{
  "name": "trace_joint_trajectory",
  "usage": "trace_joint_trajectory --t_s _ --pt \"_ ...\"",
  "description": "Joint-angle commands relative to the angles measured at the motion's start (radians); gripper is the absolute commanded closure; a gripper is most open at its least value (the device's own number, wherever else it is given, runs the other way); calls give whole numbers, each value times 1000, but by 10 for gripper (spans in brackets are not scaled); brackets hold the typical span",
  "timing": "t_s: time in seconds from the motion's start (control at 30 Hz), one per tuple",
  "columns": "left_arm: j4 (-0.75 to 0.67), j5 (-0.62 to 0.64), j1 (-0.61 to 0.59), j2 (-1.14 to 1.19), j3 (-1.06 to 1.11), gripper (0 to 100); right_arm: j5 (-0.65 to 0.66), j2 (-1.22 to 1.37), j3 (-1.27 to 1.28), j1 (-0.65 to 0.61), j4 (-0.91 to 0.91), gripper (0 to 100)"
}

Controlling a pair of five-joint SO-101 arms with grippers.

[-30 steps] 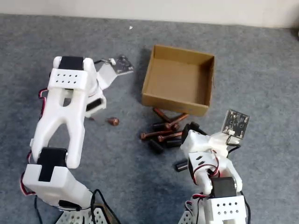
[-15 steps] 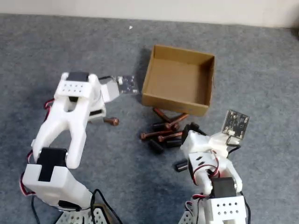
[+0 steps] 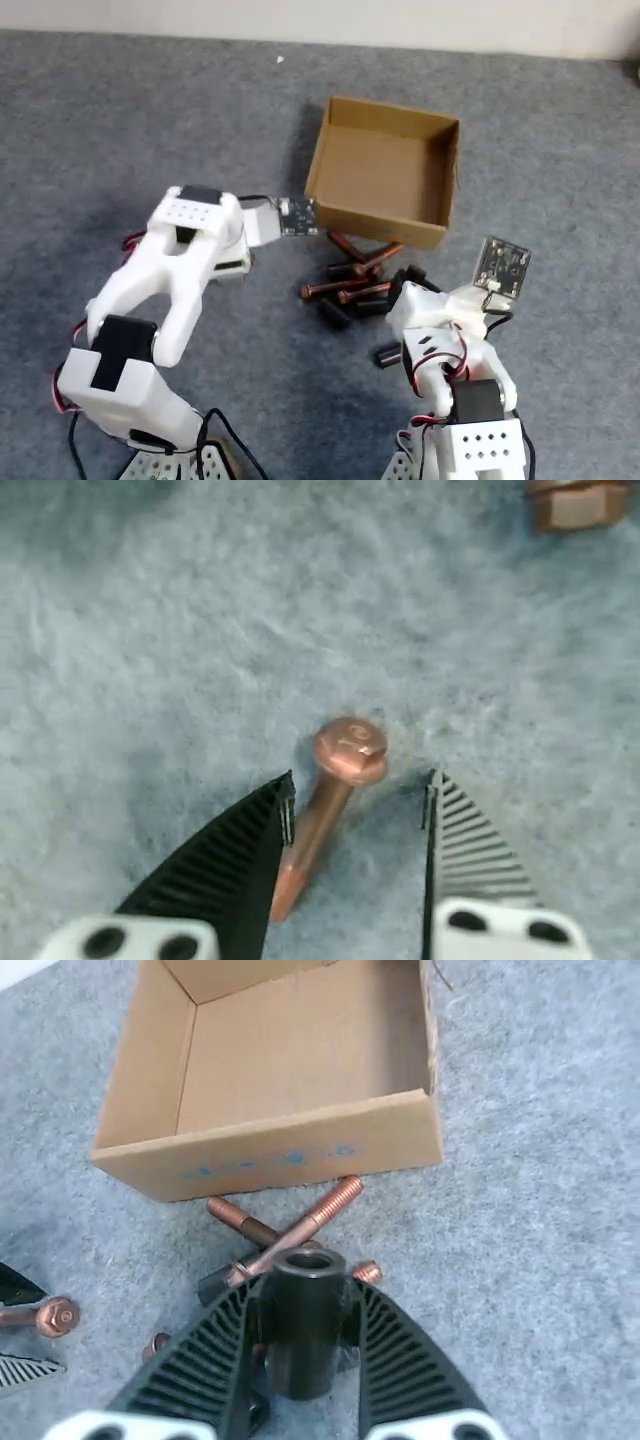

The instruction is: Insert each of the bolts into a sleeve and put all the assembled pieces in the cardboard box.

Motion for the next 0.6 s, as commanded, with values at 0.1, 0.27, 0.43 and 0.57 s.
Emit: trace_joint_trajectory --t_s 0.1,0.27,0.43,0.57 --pt "-23 -11 15 -4 28 889 -9 -18 -7 8 1 994" --pt "-18 -11 15 -5 30 976 -9 -18 -5 8 1 994" --pt "31 -9 18 -19 19 994 -9 -18 -5 8 1 994" --pt "189 -9 19 -64 -45 994 -9 -18 -5 8 1 994"
